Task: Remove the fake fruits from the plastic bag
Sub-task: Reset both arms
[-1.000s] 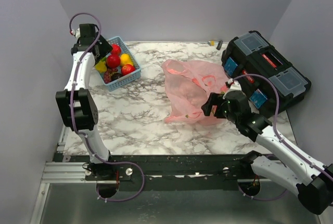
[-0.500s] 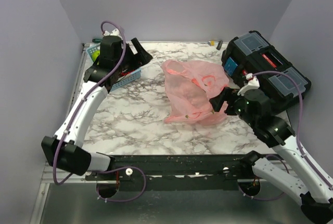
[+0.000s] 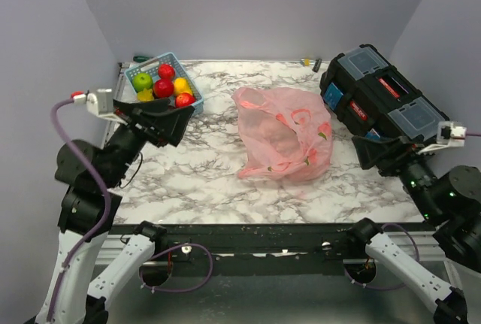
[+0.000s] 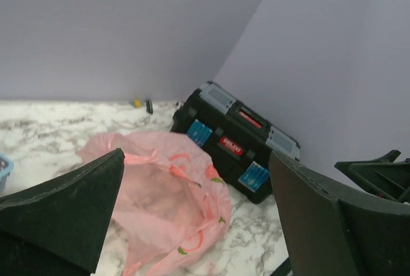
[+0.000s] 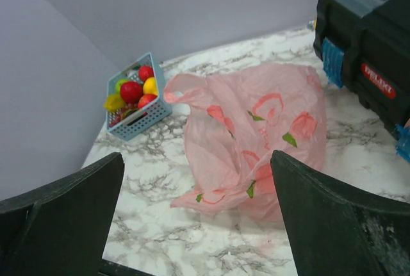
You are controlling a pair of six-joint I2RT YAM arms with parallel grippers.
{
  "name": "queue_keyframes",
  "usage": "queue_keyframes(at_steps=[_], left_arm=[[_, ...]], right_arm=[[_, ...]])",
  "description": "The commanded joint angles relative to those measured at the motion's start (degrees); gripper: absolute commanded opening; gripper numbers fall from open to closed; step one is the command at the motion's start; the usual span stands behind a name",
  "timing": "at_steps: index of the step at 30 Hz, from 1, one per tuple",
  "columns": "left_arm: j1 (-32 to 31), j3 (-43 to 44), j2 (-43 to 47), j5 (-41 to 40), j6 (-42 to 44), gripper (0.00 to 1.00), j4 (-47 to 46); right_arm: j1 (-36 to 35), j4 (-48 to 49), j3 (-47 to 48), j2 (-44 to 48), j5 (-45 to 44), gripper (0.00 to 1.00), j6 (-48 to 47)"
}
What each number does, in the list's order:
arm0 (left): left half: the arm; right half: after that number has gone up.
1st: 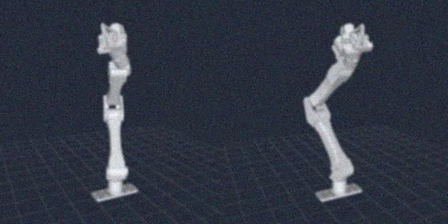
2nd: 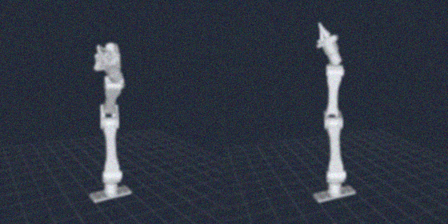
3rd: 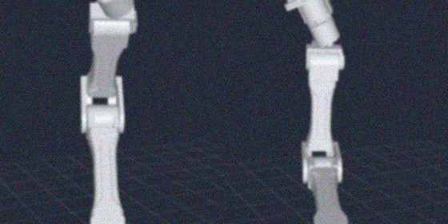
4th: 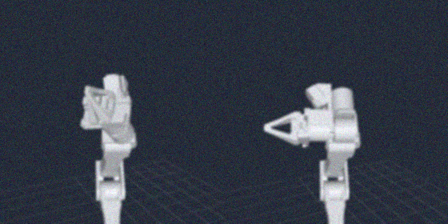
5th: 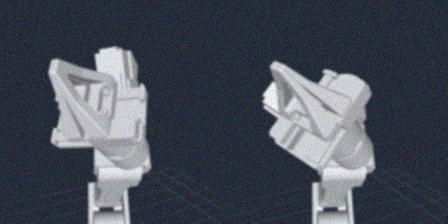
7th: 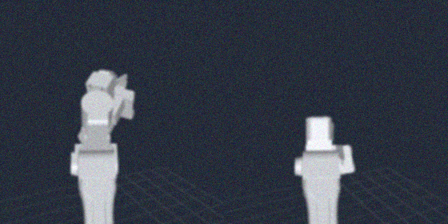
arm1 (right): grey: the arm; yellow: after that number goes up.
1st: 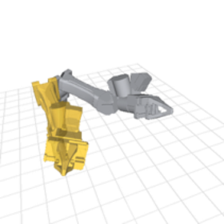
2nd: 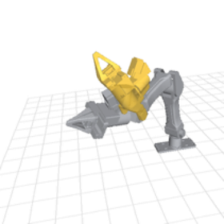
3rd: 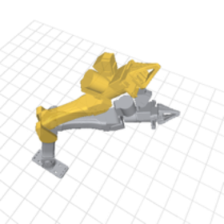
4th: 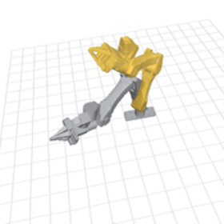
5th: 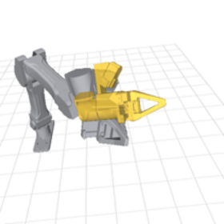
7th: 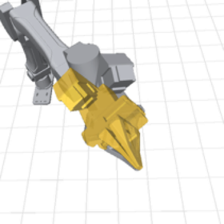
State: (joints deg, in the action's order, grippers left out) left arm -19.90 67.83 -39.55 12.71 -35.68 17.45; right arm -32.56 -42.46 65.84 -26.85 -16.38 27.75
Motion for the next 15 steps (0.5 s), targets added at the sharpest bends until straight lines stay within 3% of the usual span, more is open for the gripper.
queue_keyframes(at_steps=[1,8,15], left_arm=[[-0.2,-3.9,6.7,0.2,1.5,0.98,-5.8],[-0.3,-4.2,11.5,-1.6,4.1,0.99,-5.8],[-0.3,-4.7,12.3,-2.5,4.7,0.99,-4.4]], right_arm=[[-0.1,-6.7,6.2,1.5,-3.1,1.00,-3.4],[-0.1,-10.2,11.6,3.3,-5.5,1.00,-3.9],[-0.1,-6.6,9.0,8.2,-5.3,1.00,-2.5]])
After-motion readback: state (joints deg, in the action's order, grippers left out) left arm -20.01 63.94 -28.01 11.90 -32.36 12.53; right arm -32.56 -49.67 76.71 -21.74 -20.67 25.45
